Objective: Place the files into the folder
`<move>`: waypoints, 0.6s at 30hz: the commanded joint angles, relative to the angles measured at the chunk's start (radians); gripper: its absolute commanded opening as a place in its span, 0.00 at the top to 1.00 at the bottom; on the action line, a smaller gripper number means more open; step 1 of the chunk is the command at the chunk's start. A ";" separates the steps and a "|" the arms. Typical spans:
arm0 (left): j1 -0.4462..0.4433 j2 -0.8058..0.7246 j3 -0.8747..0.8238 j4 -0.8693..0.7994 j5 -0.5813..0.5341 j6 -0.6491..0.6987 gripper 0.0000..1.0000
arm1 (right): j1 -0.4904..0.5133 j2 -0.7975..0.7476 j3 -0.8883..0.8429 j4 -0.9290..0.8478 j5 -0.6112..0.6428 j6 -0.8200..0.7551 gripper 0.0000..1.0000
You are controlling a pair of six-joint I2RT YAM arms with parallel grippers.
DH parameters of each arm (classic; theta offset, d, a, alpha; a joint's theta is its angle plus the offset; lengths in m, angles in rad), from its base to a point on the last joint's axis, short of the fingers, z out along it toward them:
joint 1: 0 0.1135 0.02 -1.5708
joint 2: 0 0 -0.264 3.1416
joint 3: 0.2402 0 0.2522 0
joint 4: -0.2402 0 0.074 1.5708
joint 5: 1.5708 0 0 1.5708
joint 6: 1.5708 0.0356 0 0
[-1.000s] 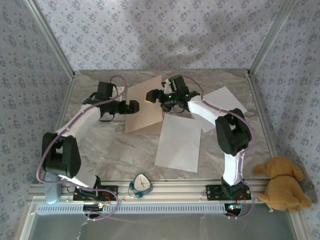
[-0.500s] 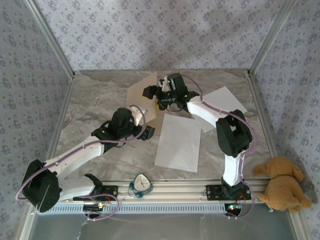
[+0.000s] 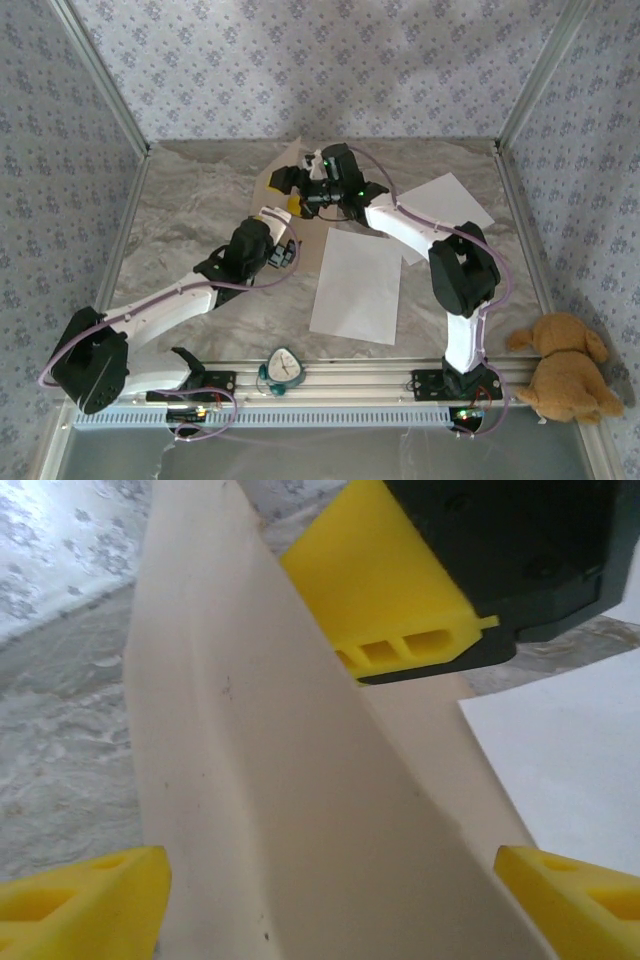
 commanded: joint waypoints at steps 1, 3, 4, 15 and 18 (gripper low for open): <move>-0.003 -0.007 -0.024 0.102 -0.100 0.082 0.25 | 0.006 0.020 0.046 0.021 -0.015 0.021 0.16; 0.001 -0.010 -0.029 0.112 -0.111 0.099 0.29 | 0.006 0.021 0.052 0.016 -0.015 0.019 0.16; 0.003 -0.011 -0.030 0.113 -0.115 0.108 0.33 | 0.005 0.021 0.055 0.011 -0.015 0.015 0.16; 0.042 -0.042 -0.029 0.103 -0.102 0.092 0.72 | -0.015 -0.030 0.058 -0.101 0.002 -0.071 0.16; 0.052 -0.059 -0.030 0.096 -0.095 0.072 0.79 | -0.031 -0.061 0.038 -0.119 0.004 -0.089 0.16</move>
